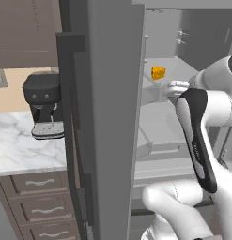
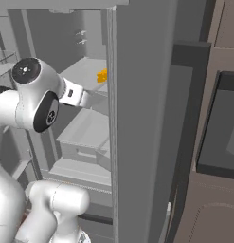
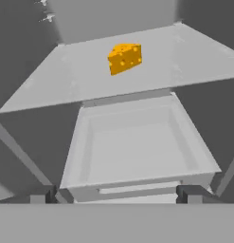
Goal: Take the cheese, steak, and onion from the fridge and place them on the plate on the dining counter to create an appetizer plate.
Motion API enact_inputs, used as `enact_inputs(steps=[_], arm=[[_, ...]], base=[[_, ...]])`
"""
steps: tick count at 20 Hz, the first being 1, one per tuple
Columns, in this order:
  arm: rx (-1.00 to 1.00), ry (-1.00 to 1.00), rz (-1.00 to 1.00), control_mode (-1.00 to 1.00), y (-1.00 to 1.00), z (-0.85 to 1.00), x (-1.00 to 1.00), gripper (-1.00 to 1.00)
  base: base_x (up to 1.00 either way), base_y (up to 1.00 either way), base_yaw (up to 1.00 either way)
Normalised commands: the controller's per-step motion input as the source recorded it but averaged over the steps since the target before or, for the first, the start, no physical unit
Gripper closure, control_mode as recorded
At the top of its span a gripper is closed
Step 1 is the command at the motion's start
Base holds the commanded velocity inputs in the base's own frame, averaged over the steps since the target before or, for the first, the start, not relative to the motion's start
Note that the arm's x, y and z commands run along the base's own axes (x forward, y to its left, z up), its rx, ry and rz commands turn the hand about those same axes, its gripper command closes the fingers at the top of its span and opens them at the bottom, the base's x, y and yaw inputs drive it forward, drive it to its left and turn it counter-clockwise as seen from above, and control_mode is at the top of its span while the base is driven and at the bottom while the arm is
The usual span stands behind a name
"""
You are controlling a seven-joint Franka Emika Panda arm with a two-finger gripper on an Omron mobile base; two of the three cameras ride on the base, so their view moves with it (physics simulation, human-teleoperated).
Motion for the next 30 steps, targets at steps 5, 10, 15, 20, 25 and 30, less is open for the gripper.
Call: enact_inputs(steps=[5, 10, 15, 20, 25, 30], arm=[[0.06, -0.04, 0.00, -1.00, -0.01, 0.00, 0.75, -1.00], [-0.01, 0.00, -0.08, -1.00, 0.00, 0.00, 0.58, -1.00], [0.00, 0.08, -0.13, -1.00, 0.00, 0.00, 0.55, -1.00], [0.00, 0.14, -0.08, -1.00, -0.02, 0.00, 0.57, -1.00], [0.00, 0.16, -0.08, -1.00, -0.13, 0.01, 0.48, -1.00], [0.00, 0.09, -0.07, -1.00, -0.15, 0.00, 0.47, -1.00]], base=[[0.00, 0.00, 0.00], [0.00, 0.00, 0.00], [0.00, 0.00, 0.00], [0.00, 0.00, 0.00], [0.00, 0.00, 0.00], [0.00, 0.00, 0.00]])
